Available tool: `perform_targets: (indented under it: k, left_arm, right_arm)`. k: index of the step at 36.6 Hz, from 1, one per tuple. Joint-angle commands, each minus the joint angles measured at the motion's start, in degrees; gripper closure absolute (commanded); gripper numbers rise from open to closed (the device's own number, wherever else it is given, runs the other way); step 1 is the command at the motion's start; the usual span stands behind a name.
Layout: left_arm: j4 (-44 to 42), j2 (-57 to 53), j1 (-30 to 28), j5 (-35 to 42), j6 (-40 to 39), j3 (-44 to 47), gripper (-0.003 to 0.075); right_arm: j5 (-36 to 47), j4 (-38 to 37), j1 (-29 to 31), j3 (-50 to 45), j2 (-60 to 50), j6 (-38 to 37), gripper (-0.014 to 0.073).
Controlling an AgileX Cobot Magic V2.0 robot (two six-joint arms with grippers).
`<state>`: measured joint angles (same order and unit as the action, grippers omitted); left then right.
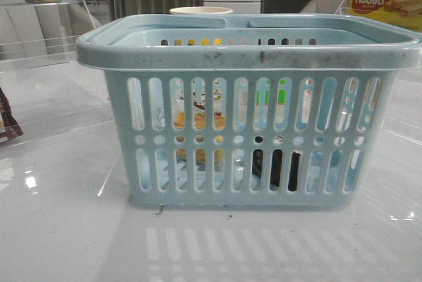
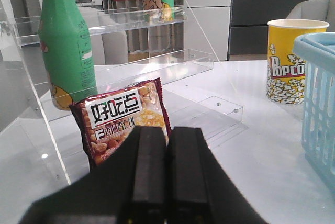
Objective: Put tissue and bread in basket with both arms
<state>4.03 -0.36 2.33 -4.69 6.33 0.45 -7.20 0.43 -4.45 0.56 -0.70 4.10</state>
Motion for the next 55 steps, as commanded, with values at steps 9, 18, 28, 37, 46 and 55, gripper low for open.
perform_targets:
  k: [9, 18, 28, 37, 46, 55]
  left_arm:
    - [0.2, -0.9, 0.0, 5.4, -0.2, -0.1, 0.0629]
    - [0.2, -0.9, 0.0, 5.4, -0.2, -0.1, 0.0629]
    - [0.2, -0.9, 0.0, 5.4, -0.2, -0.1, 0.0629]
    - [0.2, -0.9, 0.0, 5.4, -0.2, -0.1, 0.0629]
    - [0.2, -0.9, 0.0, 5.4, -0.2, -0.1, 0.0629]
    - [0.2, -0.9, 0.0, 5.4, -0.2, -0.1, 0.0629]
  right_arm:
    - [10.9, 2.9, 0.4, -2.3, -1.0, 0.4, 0.0540]
    - [11.5, 2.9, 0.5, -2.3, -1.0, 0.4, 0.0540]
    - [12.8, 5.5, 0.5, -2.3, -1.0, 0.3, 0.0540]
    - [17.1, 5.8, 1.7, -2.3, -1.0, 0.3, 0.0540]
    - [14.8, 5.8, 2.0, -2.3, -1.0, 0.4, 0.0540]
    - [13.6, 4.7, 2.0, -2.3, -1.0, 0.4, 0.0540]
